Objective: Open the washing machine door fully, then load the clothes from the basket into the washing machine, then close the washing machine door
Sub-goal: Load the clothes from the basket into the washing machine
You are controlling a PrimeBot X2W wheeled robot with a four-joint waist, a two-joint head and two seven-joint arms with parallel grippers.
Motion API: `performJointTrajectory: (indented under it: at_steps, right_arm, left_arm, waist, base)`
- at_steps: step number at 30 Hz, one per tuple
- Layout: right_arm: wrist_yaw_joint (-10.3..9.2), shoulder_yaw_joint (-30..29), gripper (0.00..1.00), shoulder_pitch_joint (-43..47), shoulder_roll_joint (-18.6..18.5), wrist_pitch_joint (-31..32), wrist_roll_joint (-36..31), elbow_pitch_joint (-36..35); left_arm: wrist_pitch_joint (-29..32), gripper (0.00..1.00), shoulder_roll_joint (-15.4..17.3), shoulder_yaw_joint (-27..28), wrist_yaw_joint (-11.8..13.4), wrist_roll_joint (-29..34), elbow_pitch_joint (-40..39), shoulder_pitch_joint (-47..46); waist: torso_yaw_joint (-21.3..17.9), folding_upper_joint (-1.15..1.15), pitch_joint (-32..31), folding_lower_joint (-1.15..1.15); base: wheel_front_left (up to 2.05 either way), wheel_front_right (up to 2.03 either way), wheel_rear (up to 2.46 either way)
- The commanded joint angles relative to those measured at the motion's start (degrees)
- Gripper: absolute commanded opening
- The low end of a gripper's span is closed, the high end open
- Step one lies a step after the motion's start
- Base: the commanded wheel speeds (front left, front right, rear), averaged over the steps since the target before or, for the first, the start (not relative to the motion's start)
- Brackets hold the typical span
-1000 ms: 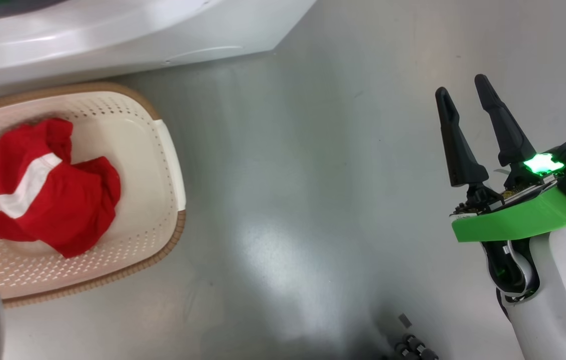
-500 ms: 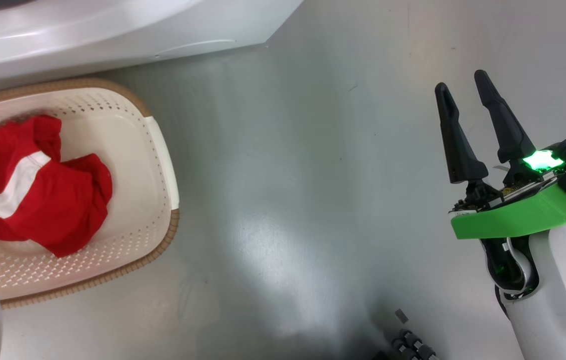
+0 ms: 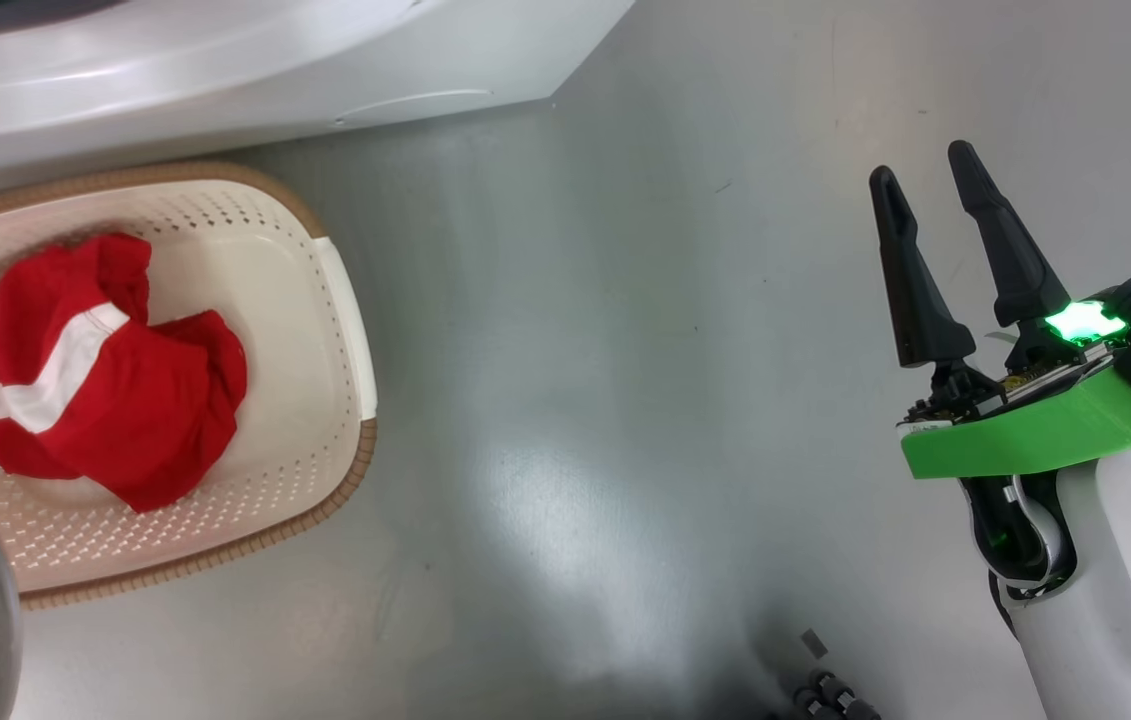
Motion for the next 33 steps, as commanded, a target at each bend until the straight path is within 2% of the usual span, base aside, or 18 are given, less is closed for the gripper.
performJointTrajectory:
  at_steps: [1,8,33]
  right_arm:
    - [0.09,0.56,1.00,1.50,-0.16,-0.27,0.37,-1.01]
    - [0.09,0.44,1.00,1.79,-0.27,-0.27,0.35,-1.07]
    - [0.09,0.45,1.00,3.07,-1.50,-0.27,0.57,-0.49]
  left_arm:
    - [-0.46,1.00,1.76,-0.27,-0.13,0.05,-2.14,1.08]
    - [-0.67,1.00,1.74,-0.68,-0.13,0.13,-6.16,4.90]
    - [-0.70,1.00,3.95,0.31,-0.04,-0.97,-30.77,26.86]
  waist:
    - [0.23,0.00,-0.31,0.00]
    - [0.83,0.00,-1.19,0.00]
    - [3.23,0.00,-5.13,0.00]
  base:
    - [0.00,0.00,0.00]
    - [0.00,0.00,0.00]
    - [0.00,0.00,0.00]
